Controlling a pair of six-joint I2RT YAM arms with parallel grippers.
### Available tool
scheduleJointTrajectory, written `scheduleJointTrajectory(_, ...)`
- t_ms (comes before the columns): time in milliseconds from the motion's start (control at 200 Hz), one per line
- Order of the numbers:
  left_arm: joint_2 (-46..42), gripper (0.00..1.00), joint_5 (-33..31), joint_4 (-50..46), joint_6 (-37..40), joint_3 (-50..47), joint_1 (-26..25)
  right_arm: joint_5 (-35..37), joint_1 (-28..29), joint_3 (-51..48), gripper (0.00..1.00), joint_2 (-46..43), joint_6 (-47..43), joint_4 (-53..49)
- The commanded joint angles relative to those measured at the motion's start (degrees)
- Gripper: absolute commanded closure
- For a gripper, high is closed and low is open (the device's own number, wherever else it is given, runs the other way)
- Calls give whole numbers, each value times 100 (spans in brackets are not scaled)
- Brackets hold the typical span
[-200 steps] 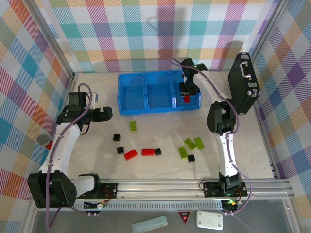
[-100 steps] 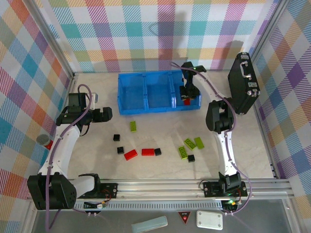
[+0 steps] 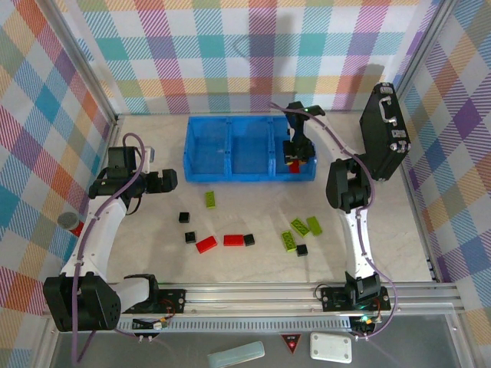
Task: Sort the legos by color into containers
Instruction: Move the container to the top-center of the table, then place the lego in the container.
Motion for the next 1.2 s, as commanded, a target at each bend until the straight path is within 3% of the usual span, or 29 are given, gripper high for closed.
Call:
scheduleJointTrajectory(0, 7, 0, 78, -23, 63, -37, 83, -413, 42, 18, 67, -116, 239, 182)
scheduleJointTrajectory(470, -6, 0, 41, -38, 72, -52, 83, -1476, -22, -26, 65, 232, 585, 1172)
scheduleJointTrajectory(930, -10, 0, 25, -41, 82, -53, 81, -2095, -204, -504, 62, 425, 709, 1639)
scheduleJointTrajectory(1195, 25, 0, 27, -71, 89, -37, 78, -2091, -231, -709, 56, 265, 735, 1727)
